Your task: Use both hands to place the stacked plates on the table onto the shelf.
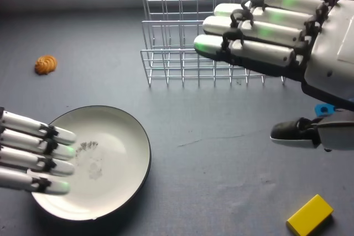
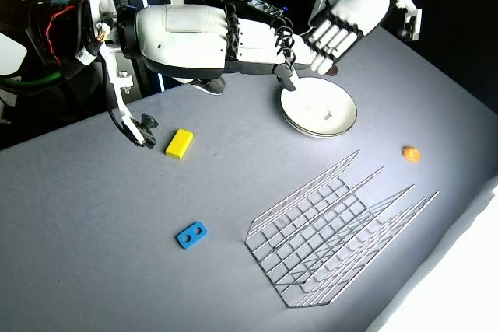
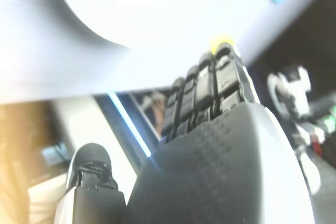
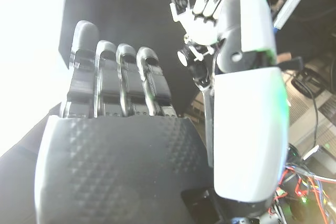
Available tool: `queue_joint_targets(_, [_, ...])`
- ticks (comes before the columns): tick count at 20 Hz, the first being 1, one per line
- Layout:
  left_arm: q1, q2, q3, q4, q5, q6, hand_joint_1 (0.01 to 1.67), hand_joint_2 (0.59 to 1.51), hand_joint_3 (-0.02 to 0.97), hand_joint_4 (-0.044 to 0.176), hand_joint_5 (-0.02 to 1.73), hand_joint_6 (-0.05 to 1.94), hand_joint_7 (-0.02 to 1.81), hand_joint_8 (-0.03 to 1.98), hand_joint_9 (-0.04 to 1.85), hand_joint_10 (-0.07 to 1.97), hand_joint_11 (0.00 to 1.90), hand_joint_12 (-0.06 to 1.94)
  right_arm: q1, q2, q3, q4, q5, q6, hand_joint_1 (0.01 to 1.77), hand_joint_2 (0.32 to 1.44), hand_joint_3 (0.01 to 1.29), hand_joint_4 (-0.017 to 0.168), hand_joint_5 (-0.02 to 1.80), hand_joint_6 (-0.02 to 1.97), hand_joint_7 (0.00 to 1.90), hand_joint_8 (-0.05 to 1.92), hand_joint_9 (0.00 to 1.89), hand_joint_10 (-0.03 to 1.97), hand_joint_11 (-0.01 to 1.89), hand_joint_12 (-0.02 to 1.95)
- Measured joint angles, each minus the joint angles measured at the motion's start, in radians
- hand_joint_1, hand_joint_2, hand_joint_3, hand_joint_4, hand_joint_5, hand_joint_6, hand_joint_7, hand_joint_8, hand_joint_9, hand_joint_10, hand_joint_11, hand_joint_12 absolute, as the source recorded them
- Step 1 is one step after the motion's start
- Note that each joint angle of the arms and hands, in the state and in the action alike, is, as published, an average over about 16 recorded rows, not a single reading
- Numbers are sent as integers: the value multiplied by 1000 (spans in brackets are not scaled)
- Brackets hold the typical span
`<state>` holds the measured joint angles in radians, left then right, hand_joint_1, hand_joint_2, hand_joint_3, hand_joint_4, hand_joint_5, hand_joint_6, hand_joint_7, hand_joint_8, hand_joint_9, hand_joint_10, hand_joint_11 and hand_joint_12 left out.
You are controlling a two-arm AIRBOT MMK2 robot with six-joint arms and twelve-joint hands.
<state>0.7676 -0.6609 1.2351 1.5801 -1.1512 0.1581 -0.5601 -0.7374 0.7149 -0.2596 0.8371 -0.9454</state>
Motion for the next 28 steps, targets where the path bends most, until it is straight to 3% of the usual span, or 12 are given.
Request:
queue_joint_targets(5, [99,-6,19,-30,79,6,18,1155,4,3,17,-15,12,-14,18,5,17,-11,-11,-3,-3,0,1,0,1202,927,14,-2,110,20,69,13,83,6,22,736])
queue_joint_targets(12, [183,-21,21,-78,171,6,18,1159,3,3,14,-15,12,-14,18,5,16,-11,-26,-7,-3,2,4,-6,1212,916,14,-2,85,20,41,13,56,6,22,581])
queue_joint_targets(21, [239,-47,7,-137,284,7,18,1166,4,1,9,-15,13,-14,18,5,17,-14,-43,-18,-3,2,7,-35,1155,906,14,-2,49,21,13,13,24,6,22,399])
queue_joint_targets(28, [269,-65,4,-164,343,5,17,1172,4,-3,1,-18,7,-11,17,5,16,-14,-52,-28,-3,3,9,-61,1141,913,14,-2,41,21,17,14,26,5,21,479])
